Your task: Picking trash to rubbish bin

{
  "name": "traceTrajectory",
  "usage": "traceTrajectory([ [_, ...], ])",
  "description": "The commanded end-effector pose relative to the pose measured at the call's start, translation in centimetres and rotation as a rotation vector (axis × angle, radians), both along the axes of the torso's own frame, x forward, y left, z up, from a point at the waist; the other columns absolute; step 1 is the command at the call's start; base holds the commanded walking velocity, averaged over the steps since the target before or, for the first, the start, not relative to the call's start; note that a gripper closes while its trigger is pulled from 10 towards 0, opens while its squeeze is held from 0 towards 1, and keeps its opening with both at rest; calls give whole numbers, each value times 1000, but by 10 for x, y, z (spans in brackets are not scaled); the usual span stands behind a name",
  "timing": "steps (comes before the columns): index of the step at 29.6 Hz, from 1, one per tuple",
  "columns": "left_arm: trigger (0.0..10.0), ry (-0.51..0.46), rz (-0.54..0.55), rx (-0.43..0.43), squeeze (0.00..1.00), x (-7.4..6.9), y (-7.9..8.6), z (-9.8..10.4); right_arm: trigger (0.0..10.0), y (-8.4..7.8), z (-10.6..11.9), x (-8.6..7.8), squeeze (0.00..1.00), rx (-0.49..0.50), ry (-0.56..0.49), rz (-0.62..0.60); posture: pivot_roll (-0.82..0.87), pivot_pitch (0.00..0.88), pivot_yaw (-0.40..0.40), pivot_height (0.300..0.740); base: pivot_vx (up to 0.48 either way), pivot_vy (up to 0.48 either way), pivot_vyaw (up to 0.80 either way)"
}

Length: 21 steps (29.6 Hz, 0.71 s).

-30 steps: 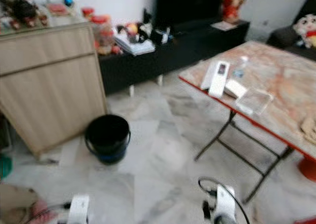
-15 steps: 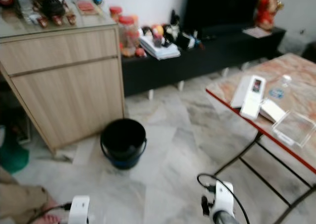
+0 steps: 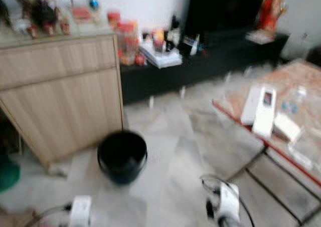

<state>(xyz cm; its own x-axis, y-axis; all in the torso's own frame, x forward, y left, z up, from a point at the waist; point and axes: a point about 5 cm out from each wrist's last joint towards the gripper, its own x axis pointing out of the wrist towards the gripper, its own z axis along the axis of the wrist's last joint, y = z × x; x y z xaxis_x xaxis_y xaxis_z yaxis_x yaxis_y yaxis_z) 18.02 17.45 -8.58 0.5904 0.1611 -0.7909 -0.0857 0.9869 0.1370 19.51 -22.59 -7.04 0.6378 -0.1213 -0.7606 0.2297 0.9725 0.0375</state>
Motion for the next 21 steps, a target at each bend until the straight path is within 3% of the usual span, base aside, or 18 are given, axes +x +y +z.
traceTrajectory([
  [1, 10000, 8, -5, 27, 0, -3, 9, 0, 10000, 6, 4, 9, 0, 9, -32, 11, -94, 0, -113, 740, 352, 0, 0],
  [21, 10000, -11, -32, 29, 0, 2, 5, 2, 10000, 6, 4, 10, 0, 21, -41, 9, -85, 0, -116, 740, 353, 0, 0],
])
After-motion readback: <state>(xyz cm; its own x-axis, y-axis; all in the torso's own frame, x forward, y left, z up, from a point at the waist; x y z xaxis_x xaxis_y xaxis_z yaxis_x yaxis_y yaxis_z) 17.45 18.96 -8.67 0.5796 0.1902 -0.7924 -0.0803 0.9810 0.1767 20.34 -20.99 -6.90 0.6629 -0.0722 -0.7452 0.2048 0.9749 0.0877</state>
